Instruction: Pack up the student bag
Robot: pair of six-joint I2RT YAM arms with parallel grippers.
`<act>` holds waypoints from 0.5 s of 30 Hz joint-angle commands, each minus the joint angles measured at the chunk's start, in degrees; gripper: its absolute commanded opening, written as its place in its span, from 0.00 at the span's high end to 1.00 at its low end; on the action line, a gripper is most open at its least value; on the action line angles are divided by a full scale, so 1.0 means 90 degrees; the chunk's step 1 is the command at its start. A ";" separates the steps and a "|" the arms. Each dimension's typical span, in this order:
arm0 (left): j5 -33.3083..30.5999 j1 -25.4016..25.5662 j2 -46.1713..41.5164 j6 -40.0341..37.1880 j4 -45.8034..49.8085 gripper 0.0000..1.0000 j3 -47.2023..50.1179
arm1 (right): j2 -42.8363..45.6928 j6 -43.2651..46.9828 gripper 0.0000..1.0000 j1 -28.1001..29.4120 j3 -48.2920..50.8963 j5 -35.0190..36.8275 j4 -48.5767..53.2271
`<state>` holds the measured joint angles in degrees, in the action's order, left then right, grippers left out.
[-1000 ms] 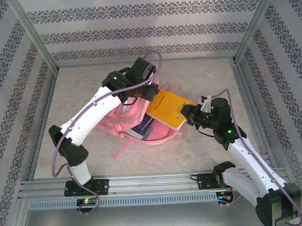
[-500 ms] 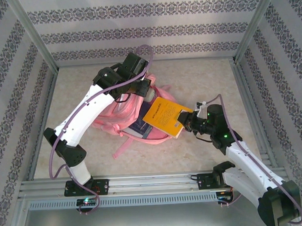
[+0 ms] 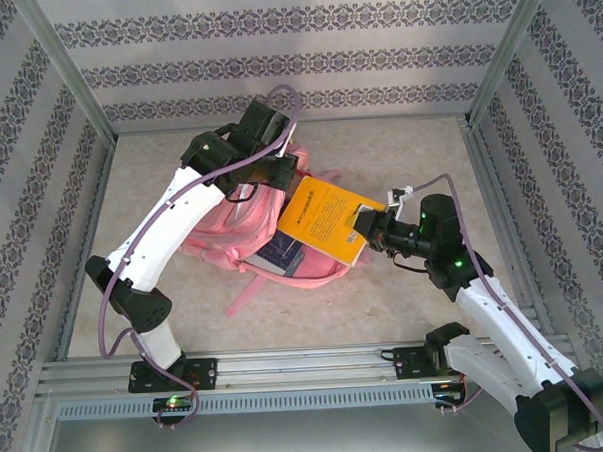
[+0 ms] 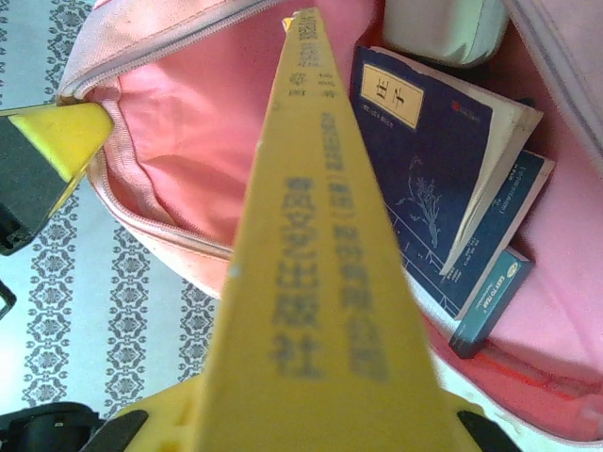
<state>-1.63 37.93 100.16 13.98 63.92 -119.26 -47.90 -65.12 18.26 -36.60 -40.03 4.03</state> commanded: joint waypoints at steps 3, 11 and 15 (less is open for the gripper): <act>0.0076 -0.0166 -0.0299 0.0156 -0.0306 1.00 -0.0272 | -0.0108 -0.0150 1.00 0.0147 -0.0193 -0.0059 -0.0556; 0.0619 -0.0220 -0.0080 0.0491 -0.0413 1.00 -0.0698 | -0.1247 -0.0627 1.00 0.0978 -0.0174 0.0845 -0.2092; 0.0968 -0.0221 0.0095 0.0727 -0.0423 1.00 -0.0942 | -0.2006 -0.0421 1.00 0.1266 -0.0455 0.1453 -0.2367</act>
<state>3.66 36.40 101.56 17.72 64.60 -123.13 -63.83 -69.19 28.45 -37.15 -31.97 -7.70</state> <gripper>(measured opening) 0.051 0.181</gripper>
